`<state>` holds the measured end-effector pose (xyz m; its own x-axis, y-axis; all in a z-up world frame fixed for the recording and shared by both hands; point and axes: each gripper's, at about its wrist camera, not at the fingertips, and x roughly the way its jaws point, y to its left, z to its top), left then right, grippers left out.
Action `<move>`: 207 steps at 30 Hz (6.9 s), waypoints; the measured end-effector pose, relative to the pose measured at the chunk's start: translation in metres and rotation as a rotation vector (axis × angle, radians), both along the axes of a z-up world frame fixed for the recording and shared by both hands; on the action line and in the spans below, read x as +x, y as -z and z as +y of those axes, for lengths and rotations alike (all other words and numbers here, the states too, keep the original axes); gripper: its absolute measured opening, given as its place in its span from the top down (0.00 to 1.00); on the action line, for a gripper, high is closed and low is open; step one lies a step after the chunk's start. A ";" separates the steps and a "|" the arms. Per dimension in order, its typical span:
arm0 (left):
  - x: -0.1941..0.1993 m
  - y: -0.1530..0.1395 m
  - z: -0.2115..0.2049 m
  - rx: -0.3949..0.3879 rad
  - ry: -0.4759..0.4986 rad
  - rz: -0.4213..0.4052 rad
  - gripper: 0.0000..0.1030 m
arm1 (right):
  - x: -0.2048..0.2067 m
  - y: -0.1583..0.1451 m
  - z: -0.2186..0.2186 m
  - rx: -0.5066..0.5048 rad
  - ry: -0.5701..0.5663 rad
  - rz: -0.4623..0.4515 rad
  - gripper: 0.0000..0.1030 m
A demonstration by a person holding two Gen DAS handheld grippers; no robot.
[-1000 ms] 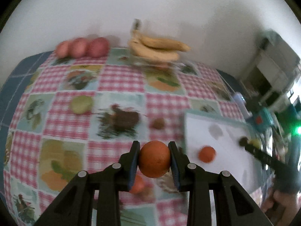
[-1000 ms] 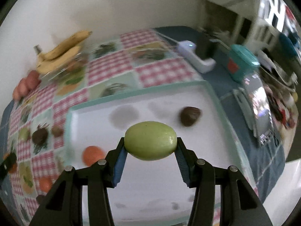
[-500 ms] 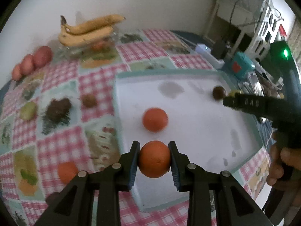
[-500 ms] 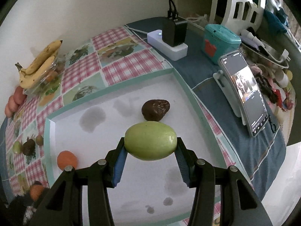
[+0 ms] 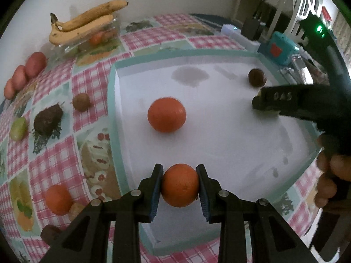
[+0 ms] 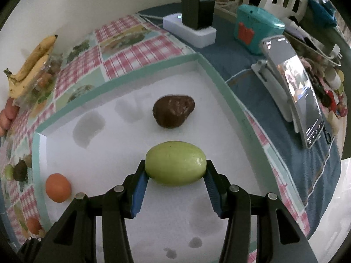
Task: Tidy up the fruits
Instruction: 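Carry the guava and orange onto the white tray and open both grippers, then withdraw both grippers from the tray back over the table, then lower the left gripper onto the elongated dark brown fruit and close it, then grasp the small round brown fruit with the right gripper while the left holds its fruit, then carry both held fruits over the white tray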
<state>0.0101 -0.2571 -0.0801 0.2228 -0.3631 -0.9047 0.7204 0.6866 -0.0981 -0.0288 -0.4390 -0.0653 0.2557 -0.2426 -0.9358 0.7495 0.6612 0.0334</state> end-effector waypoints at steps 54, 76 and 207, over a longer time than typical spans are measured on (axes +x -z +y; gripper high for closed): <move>0.123 -0.061 0.219 -0.079 -0.774 -0.091 0.00 | 0.021 -0.040 0.056 -0.134 -0.111 -0.106 0.13; 0.093 -0.050 0.297 -0.118 -0.929 -0.044 0.00 | 0.050 -0.042 0.201 -0.055 -0.459 -0.208 0.07; 0.091 -0.041 0.282 -0.164 -0.848 0.055 0.42 | 0.057 -0.038 0.228 -0.011 -0.642 -0.174 0.75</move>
